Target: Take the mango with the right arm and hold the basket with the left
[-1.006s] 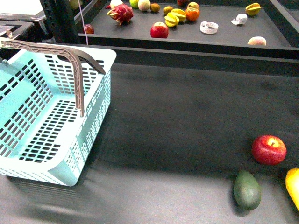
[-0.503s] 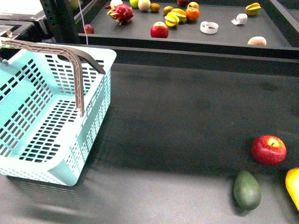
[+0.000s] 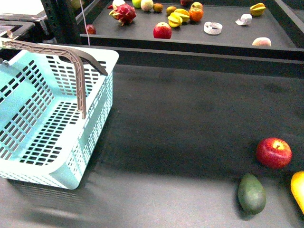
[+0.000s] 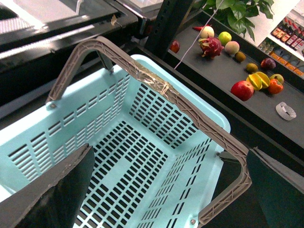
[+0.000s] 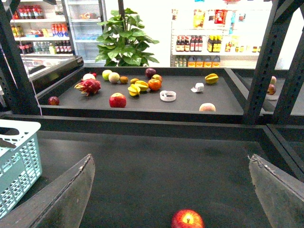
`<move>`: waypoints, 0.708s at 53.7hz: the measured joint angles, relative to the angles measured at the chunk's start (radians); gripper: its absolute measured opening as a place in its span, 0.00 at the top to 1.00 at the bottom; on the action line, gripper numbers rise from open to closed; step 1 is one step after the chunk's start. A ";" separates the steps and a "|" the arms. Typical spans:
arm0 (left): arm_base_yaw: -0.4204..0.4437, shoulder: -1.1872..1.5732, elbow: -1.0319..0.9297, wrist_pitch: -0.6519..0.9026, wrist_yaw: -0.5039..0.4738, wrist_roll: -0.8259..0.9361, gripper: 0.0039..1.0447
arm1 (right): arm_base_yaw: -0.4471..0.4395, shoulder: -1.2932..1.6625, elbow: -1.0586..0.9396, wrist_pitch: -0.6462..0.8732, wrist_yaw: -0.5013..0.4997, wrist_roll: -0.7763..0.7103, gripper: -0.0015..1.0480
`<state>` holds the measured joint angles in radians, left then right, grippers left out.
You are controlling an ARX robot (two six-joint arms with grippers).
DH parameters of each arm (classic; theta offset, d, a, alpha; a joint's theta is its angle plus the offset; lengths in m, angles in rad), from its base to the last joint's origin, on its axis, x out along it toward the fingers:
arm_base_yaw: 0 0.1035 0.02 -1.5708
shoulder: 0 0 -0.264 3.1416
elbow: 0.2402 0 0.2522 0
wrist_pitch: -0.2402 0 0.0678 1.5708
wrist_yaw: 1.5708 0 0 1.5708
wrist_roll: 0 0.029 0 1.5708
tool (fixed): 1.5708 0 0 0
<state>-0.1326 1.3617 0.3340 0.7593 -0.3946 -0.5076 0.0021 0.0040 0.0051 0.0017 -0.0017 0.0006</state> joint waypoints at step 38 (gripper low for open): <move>0.024 0.500 0.431 -0.002 0.113 -0.346 0.05 | 0.000 0.000 0.000 0.000 0.000 0.000 0.08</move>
<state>-0.1089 1.8614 0.7654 0.7578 -0.2813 -0.8536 0.0021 0.0040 0.0051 0.0017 -0.0017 0.0006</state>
